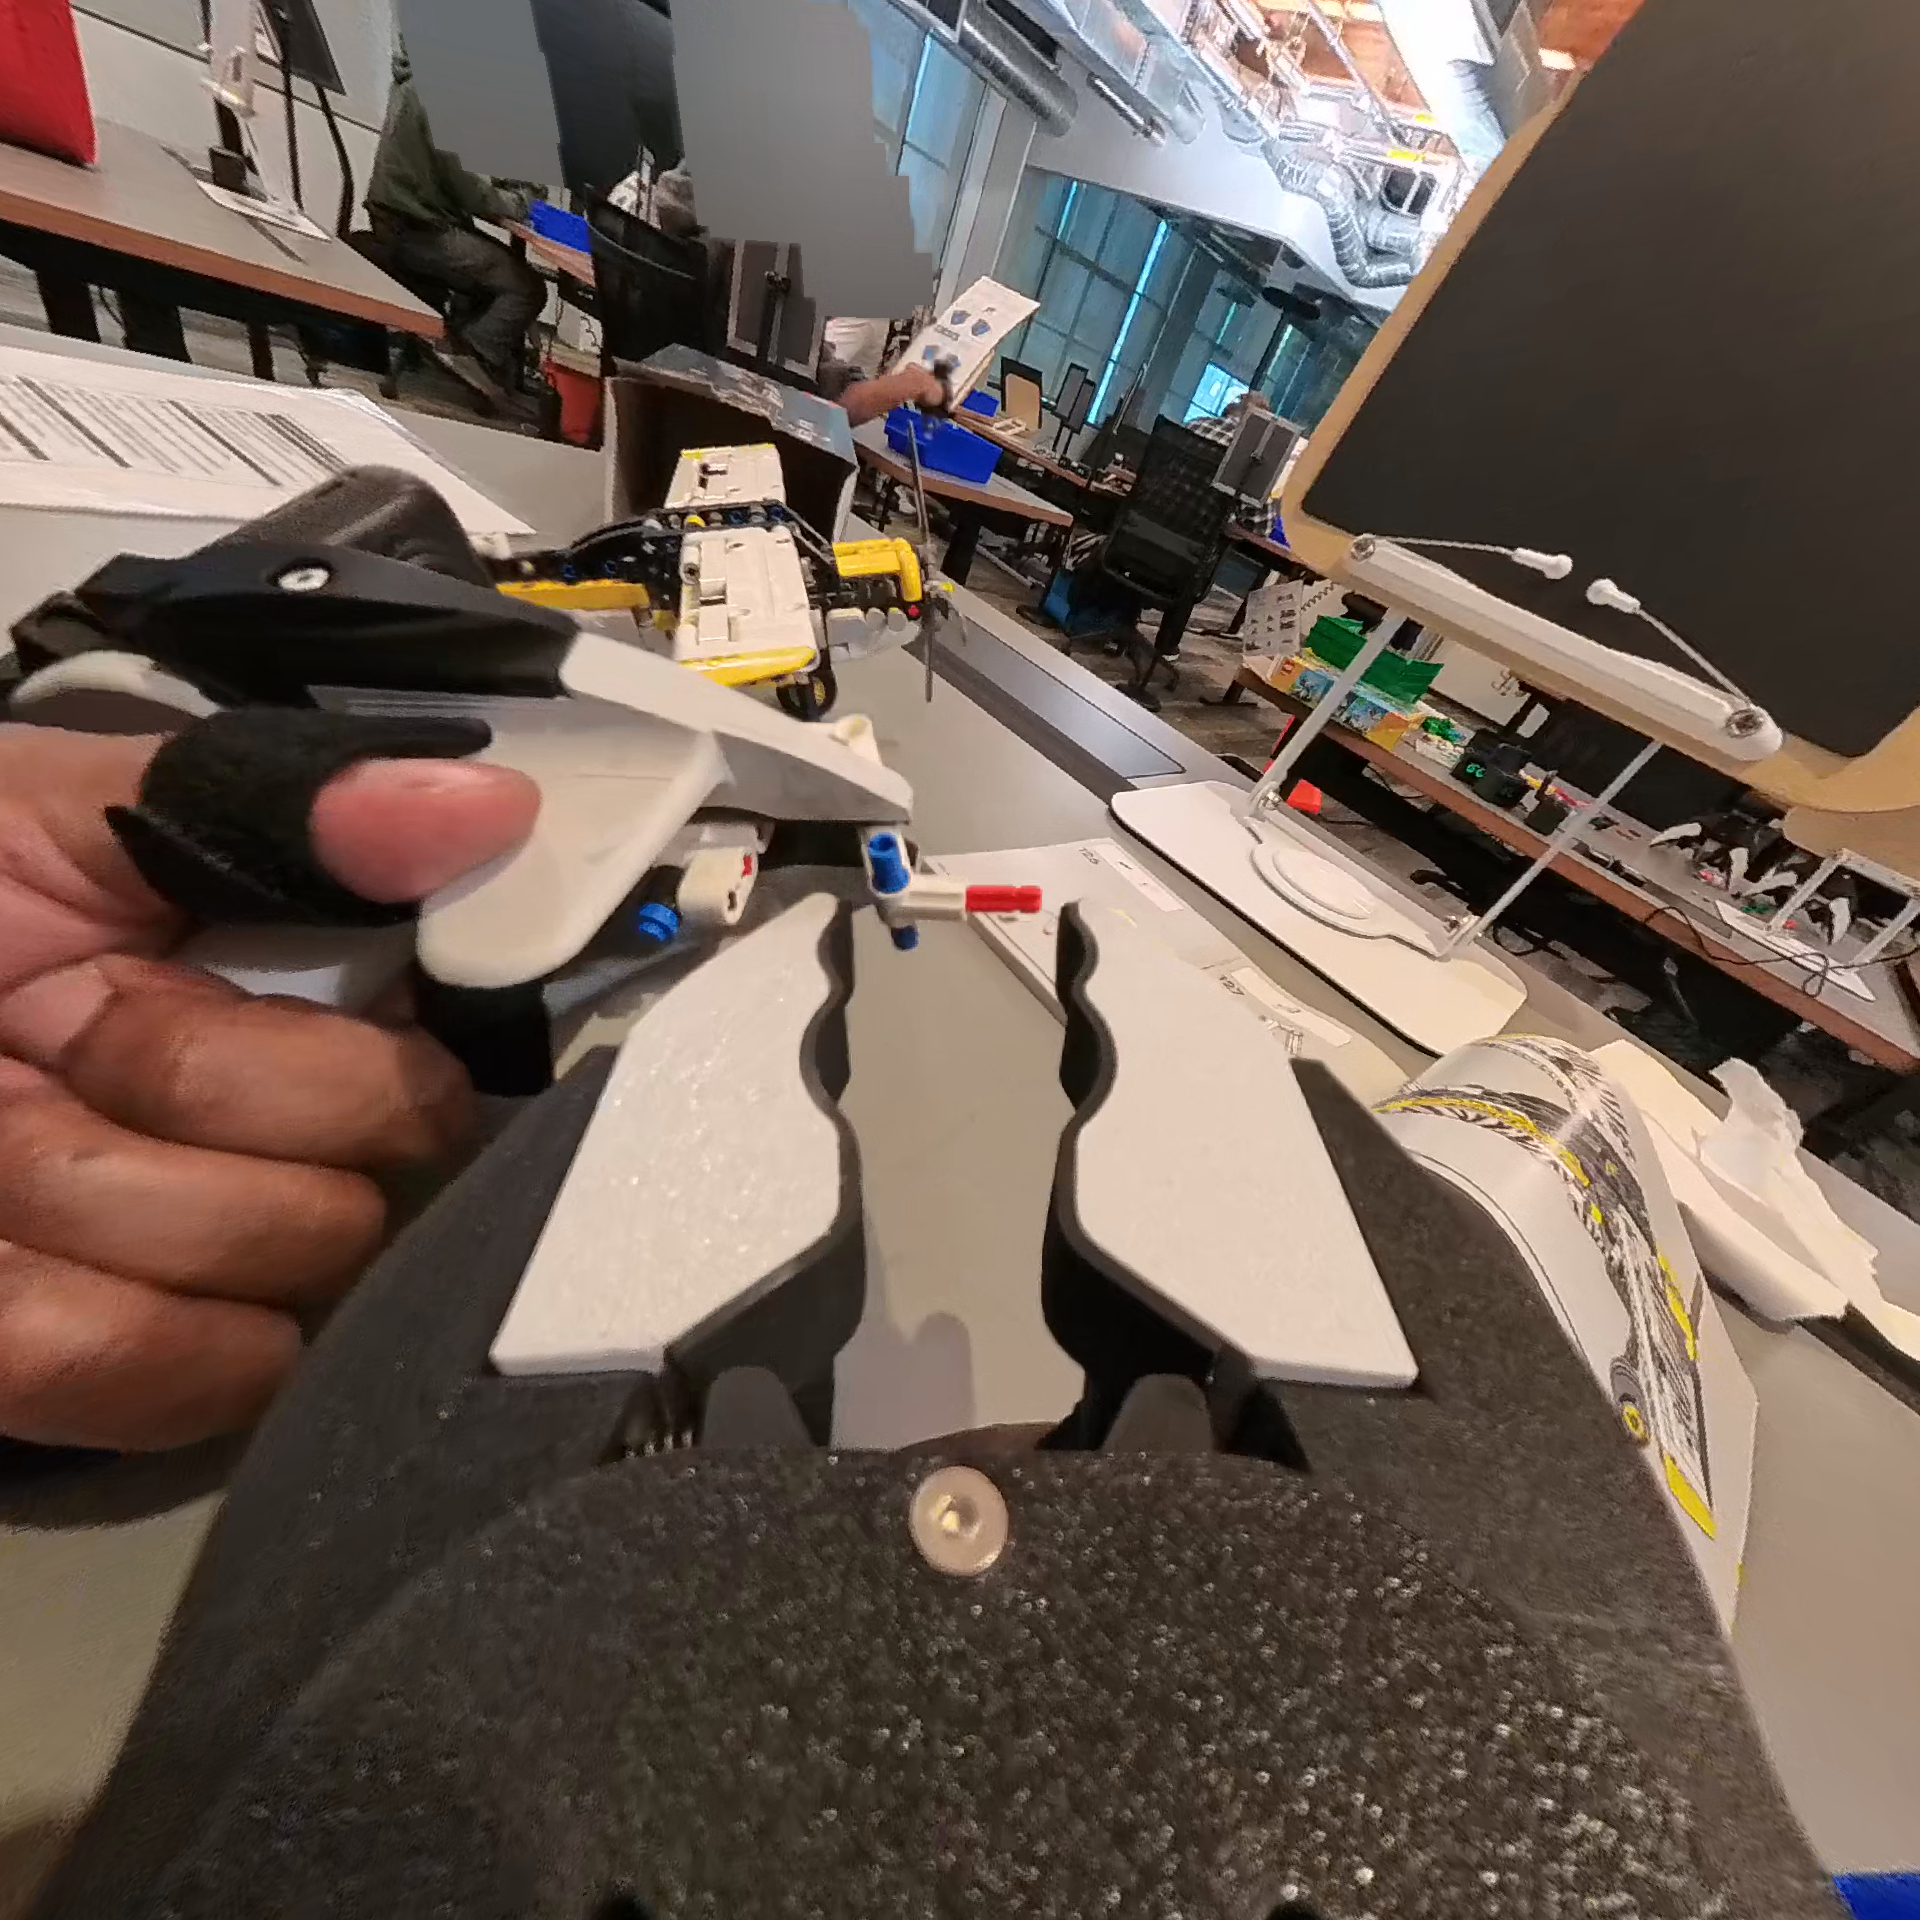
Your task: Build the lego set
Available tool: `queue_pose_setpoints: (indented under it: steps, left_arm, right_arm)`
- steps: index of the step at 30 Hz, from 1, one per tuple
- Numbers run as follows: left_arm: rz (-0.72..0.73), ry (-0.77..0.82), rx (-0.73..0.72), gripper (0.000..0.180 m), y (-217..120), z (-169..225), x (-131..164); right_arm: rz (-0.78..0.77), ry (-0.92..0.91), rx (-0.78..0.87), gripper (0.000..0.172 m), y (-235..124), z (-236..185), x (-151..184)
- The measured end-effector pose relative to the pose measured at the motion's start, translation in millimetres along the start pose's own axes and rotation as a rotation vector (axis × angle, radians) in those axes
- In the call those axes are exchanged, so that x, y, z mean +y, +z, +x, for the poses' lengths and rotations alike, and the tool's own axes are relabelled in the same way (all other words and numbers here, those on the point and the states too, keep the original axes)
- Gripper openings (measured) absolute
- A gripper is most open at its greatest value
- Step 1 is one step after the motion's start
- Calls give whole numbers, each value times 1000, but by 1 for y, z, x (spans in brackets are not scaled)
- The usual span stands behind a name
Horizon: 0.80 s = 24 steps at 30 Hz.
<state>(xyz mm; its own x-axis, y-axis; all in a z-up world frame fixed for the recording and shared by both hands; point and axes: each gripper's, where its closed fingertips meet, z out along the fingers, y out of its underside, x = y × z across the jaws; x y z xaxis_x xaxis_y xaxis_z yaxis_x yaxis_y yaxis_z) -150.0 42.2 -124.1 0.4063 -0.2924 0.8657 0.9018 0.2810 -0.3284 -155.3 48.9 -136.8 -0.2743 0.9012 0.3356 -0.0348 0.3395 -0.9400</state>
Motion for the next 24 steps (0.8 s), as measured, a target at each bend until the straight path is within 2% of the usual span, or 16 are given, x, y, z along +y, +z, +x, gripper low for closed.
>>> queue_pose_setpoints:
  steps: [8,24]
  left_arm:
    - [1,73,4,8,-14,6,-15]
    - [-40,136,29,8,-11,13,-7]
  right_arm:
    - [-6,55,-52,38,-1,-1,1]
    - [-21,85,-67,34,-1,0,4]
